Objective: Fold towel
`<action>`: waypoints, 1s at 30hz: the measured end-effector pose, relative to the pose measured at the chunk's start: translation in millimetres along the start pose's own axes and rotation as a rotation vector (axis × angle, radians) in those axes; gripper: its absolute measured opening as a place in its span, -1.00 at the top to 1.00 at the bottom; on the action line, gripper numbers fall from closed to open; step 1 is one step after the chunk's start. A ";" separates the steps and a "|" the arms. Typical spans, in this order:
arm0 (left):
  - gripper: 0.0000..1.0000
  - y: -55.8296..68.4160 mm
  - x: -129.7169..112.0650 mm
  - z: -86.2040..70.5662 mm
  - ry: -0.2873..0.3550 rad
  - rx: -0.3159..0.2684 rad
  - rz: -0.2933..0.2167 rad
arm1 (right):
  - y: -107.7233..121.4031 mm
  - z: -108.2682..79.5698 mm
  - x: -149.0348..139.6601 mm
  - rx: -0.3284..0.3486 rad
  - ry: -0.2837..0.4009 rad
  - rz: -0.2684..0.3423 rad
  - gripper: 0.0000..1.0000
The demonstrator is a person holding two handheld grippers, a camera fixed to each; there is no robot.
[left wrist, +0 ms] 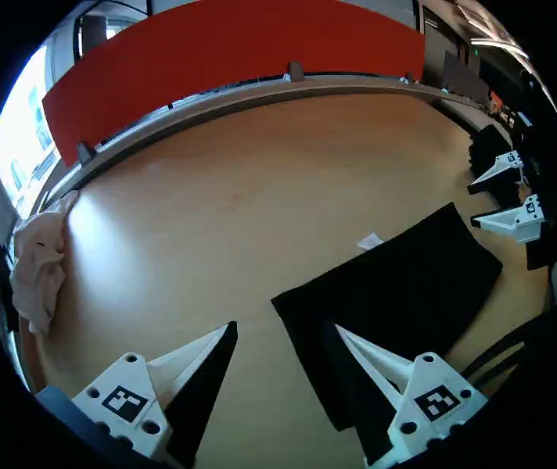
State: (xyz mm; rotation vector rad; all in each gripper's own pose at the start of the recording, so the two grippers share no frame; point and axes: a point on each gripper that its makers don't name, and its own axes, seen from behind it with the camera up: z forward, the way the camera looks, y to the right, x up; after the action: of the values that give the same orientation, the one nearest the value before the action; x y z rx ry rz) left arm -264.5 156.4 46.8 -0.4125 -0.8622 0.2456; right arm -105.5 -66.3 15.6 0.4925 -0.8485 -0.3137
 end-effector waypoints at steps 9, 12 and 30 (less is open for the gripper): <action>-0.62 4.7 -5.3 -8.9 0.002 -0.001 -0.011 | -7.2 -11.2 -2.6 0.009 0.014 0.011 -0.70; -0.62 7.3 -9.0 -14.0 0.003 -0.001 -0.019 | -10.2 -16.5 -6.2 0.009 0.015 0.010 -0.69; -0.62 21.8 -45.8 -47.7 -0.008 0.013 -0.086 | -31.0 -51.4 -37.0 -0.002 0.020 0.034 -0.69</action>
State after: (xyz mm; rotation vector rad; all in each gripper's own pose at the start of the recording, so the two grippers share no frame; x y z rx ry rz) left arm -257.3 146.9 -21.7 -0.3612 -0.8833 0.1736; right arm -90.8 -60.9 -53.2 0.4785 -0.8364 -0.2781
